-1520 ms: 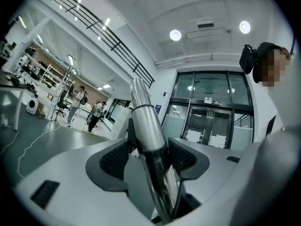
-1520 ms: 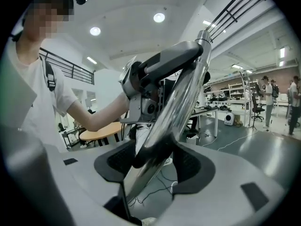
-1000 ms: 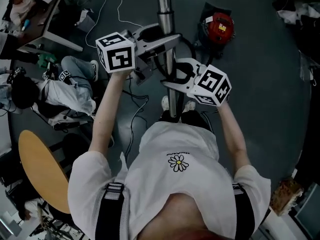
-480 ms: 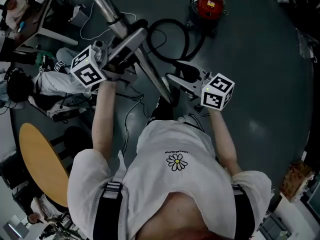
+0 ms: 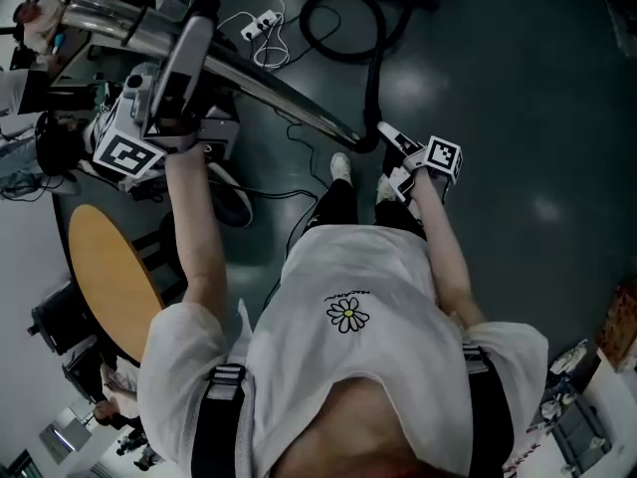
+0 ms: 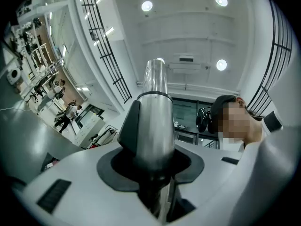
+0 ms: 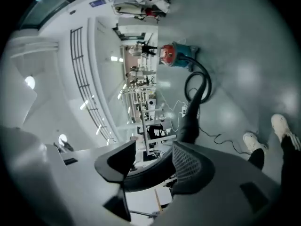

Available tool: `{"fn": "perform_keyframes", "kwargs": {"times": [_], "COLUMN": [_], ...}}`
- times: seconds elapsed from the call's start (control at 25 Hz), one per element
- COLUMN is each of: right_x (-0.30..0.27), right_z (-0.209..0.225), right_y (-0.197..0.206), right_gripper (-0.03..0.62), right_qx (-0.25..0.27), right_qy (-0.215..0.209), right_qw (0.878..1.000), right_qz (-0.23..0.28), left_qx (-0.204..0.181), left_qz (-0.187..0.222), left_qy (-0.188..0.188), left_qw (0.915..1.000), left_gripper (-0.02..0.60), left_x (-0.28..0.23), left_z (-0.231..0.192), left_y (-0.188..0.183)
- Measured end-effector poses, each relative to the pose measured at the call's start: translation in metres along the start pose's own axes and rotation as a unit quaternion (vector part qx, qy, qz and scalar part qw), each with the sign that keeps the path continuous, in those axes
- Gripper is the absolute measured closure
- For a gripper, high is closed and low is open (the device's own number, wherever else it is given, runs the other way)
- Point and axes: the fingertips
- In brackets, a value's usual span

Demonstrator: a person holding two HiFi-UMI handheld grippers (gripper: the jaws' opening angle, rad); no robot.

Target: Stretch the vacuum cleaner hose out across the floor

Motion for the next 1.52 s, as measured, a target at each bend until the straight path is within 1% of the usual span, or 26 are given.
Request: {"fn": "perform_keyframes", "kwargs": {"times": [0.08, 0.12, 0.2, 0.24, 0.32, 0.44, 0.52, 0.56, 0.64, 0.68, 0.8, 0.88, 0.92, 0.96, 1.0, 1.04, 1.08, 1.12, 1.2, 1.28, 1.32, 1.36, 1.4, 1.44, 1.48, 1.52], "right_x": [0.006, 0.008, 0.007, 0.003, -0.013, -0.044, -0.066, -0.078, -0.101, -0.112, -0.133, -0.146, -0.151, -0.155, -0.156, -0.154, -0.15, -0.143, -0.129, -0.124, -0.124, -0.124, -0.122, -0.114, -0.102, -0.084], "right_z": [0.025, 0.041, 0.072, 0.081, 0.085, 0.067, 0.051, 0.045, 0.039, 0.038, 0.044, 0.044, 0.043, 0.043, 0.041, 0.038, 0.031, 0.022, 0.008, 0.005, 0.005, 0.007, 0.009, 0.013, 0.016, 0.018], "right_y": [0.006, 0.013, 0.026, 0.028, 0.03, 0.038, 0.053, 0.065, 0.095, 0.111, 0.148, 0.164, 0.169, 0.17, 0.168, 0.164, 0.16, 0.158, 0.155, 0.15, 0.147, 0.143, 0.135, 0.122, 0.104, 0.082], "right_gripper": [0.359, 0.359, 0.359, 0.359, 0.359, 0.353, 0.353, 0.349, 0.35, 0.349, 0.349, 0.35, 0.35, 0.35, 0.35, 0.352, 0.352, 0.352, 0.352, 0.352, 0.352, 0.352, 0.353, 0.353, 0.361, 0.376], "right_qx": [-0.05, -0.083, -0.151, -0.171, -0.187, -0.211, -0.212, -0.201, -0.171, -0.158, -0.128, -0.127, -0.145, -0.177, -0.218, -0.259, -0.289, -0.304, -0.302, -0.294, -0.289, -0.28, -0.267, -0.253, -0.241, -0.227], "right_qy": [0.013, 0.018, 0.014, 0.006, -0.022, -0.097, -0.138, -0.142, -0.129, -0.122, -0.106, -0.109, -0.115, -0.126, -0.142, -0.164, -0.191, -0.221, -0.276, -0.3, -0.3, -0.295, -0.289, -0.287, -0.29, -0.295], "right_qw": [0.998, 0.996, 0.987, 0.984, 0.98, 0.971, 0.966, 0.969, 0.976, 0.978, 0.978, 0.975, 0.972, 0.967, 0.958, 0.947, 0.935, 0.925, 0.911, 0.906, 0.907, 0.912, 0.919, 0.924, 0.926, 0.926], "right_qz": [0.029, 0.039, 0.049, 0.053, 0.058, 0.06, 0.042, 0.02, -0.036, -0.063, -0.123, -0.148, -0.148, -0.137, -0.117, -0.094, -0.073, -0.058, -0.047, -0.05, -0.051, -0.046, -0.032, -0.006, 0.029, 0.065], "left_qx": [-0.01, -0.015, -0.024, -0.028, -0.035, -0.051, -0.048, -0.046, -0.047, -0.05, -0.058, -0.061, -0.062, -0.064, -0.066, -0.068, -0.069, -0.068, -0.061, -0.053, -0.052, -0.055, -0.065, -0.083, -0.107, -0.125], "left_qz": [-0.006, -0.009, -0.008, -0.002, 0.012, 0.019, 0.022, 0.024, 0.025, 0.024, 0.016, 0.012, 0.014, 0.018, 0.024, 0.031, 0.039, 0.048, 0.064, 0.072, 0.072, 0.069, 0.059, 0.038, 0.003, -0.039], "left_qy": [0.002, 0.003, 0.007, 0.01, 0.019, 0.026, 0.025, 0.024, 0.022, 0.018, 0.007, 0.005, 0.003, 0.0, -0.003, -0.005, -0.004, -0.002, 0.01, 0.02, 0.016, 0.001, -0.029, -0.079, -0.143, -0.208], "left_qw": [0.9999, 0.9998, 0.9997, 0.9996, 0.9992, 0.9982, 0.9983, 0.9984, 0.9983, 0.9983, 0.9981, 0.998, 0.998, 0.9978, 0.9975, 0.9972, 0.9968, 0.9965, 0.996, 0.9958, 0.9959, 0.9961, 0.9957, 0.9927, 0.9839, 0.9693], "left_gripper": [0.425, 0.425, 0.425, 0.425, 0.425, 0.425, 0.425, 0.425, 0.425, 0.425, 0.425, 0.425, 0.425, 0.425, 0.425, 0.425, 0.425, 0.425, 0.425, 0.425, 0.425, 0.425, 0.425, 0.425, 0.424, 0.423], "left_x": [0.007, 0.011, 0.02, 0.024, 0.036, 0.068, 0.093, 0.105, 0.124, 0.132, 0.149, 0.16, 0.166, 0.172, 0.176, 0.18, 0.182, 0.183, 0.183, 0.185, 0.187, 0.19, 0.196, 0.206, 0.218, 0.233], "left_z": [0.02, 0.03, 0.052, 0.064, 0.087, 0.123, 0.141, 0.149, 0.166, 0.174, 0.194, 0.203, 0.204, 0.206, 0.208, 0.211, 0.215, 0.22, 0.227, 0.226, 0.222, 0.214, 0.202, 0.186, 0.167, 0.147], "left_y": [-0.006, -0.008, -0.013, -0.017, -0.031, -0.055, -0.072, -0.079, -0.09, -0.093, -0.098, -0.099, -0.101, -0.104, -0.108, -0.112, -0.116, -0.12, -0.126, -0.129, -0.128, -0.127, -0.123, -0.116, -0.106, -0.093]}}
Point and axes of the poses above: the fingertips, and each gripper's own axes: x backward along the fingers, z to its right, y out of its underside, and after that the axes turned 7 degrees about y, right-handed
